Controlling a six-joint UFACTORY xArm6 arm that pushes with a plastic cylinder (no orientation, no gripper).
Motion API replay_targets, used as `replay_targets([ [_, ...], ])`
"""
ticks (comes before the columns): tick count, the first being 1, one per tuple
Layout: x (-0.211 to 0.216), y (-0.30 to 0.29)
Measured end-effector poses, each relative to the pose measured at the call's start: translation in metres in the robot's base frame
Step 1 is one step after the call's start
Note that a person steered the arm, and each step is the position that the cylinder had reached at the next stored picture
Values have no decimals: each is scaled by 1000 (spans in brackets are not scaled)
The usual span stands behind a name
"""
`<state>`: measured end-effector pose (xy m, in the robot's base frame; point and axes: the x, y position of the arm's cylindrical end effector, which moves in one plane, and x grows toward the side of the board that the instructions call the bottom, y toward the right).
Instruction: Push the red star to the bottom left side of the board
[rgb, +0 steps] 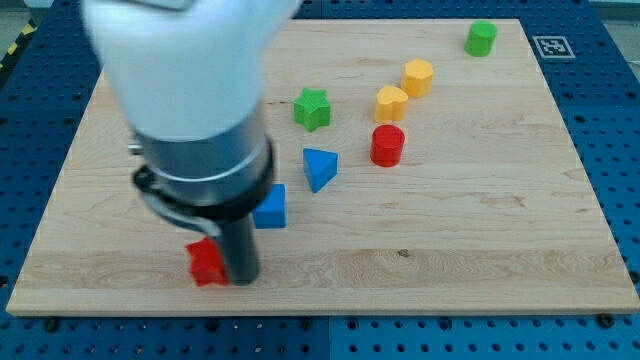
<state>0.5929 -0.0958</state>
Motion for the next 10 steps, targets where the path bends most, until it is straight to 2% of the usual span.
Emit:
replay_targets([
  [2, 0, -94],
  [5, 7, -83],
  [8, -51, -83],
  [9, -91, -90],
  [10, -104, -126],
])
